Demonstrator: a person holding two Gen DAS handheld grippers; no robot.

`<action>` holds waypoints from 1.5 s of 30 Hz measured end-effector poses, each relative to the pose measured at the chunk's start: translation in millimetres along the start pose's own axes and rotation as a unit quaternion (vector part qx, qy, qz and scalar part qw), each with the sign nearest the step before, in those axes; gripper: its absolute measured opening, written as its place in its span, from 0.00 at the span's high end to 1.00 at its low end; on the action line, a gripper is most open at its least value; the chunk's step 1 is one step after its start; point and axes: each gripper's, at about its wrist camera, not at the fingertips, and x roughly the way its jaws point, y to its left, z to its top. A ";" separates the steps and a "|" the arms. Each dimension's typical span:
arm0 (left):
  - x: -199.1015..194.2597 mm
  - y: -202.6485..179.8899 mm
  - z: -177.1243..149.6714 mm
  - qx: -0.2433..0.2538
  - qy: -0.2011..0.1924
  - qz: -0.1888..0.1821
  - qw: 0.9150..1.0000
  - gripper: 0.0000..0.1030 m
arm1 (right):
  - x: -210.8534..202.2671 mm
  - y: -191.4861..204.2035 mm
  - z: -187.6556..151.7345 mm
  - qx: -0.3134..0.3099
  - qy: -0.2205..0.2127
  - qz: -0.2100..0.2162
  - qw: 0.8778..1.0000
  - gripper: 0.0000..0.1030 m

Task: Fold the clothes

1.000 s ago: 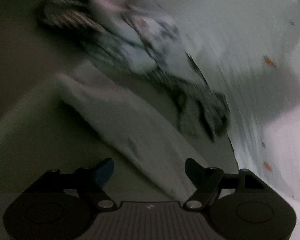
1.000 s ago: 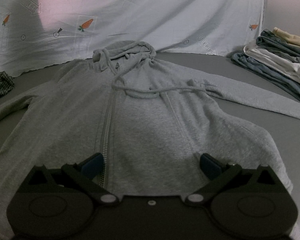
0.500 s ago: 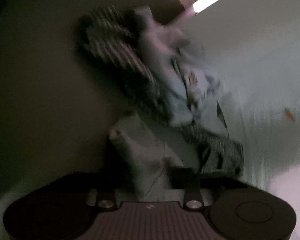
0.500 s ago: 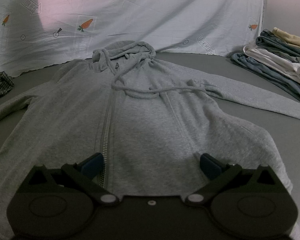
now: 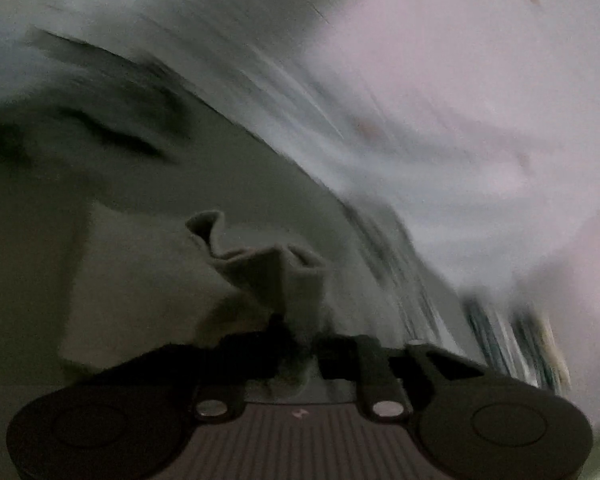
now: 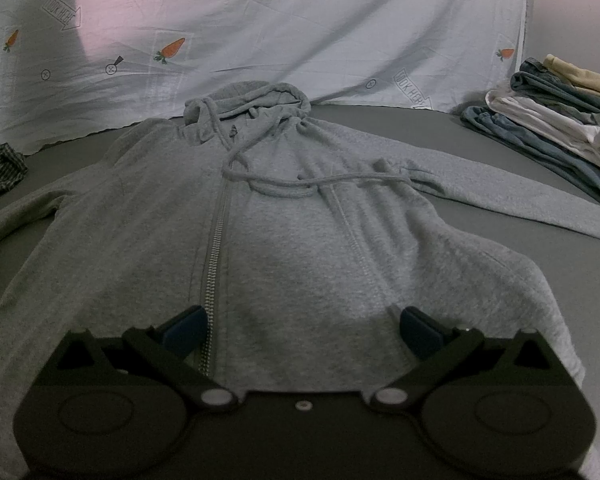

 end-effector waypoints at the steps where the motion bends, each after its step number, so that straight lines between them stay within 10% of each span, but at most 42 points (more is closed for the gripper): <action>1: 11.2 -7.6 -4.7 0.015 0.022 -0.001 1.000 0.60 | 0.0 -0.4 0.2 0.000 0.000 0.000 1.000 0.00; 8: 9.5 -7.6 -15.6 0.006 0.042 0.002 0.999 0.43 | -0.5 1.3 2.7 0.004 0.007 -0.004 1.000 0.00; 14: -14.9 17.7 0.2 -0.023 -0.002 0.068 0.997 0.37 | 1.8 5.3 32.3 0.030 0.104 -0.016 0.994 0.01; 21: -30.0 50.1 0.6 -0.043 0.007 0.175 0.984 0.37 | -10.8 25.9 65.7 0.112 0.082 0.083 0.987 0.37; 27: -28.9 56.9 -3.6 -0.055 0.008 0.178 0.982 0.37 | 15.7 64.4 76.3 0.198 0.133 0.250 0.939 0.77; 30: -25.3 58.4 -1.6 -0.052 0.012 0.178 0.983 0.37 | 35.5 85.2 73.4 0.233 0.167 0.310 0.907 0.78; 45: -23.0 59.4 0.4 -0.047 0.018 0.161 0.986 0.27 | 61.9 154.5 82.1 0.058 0.200 0.239 0.948 0.61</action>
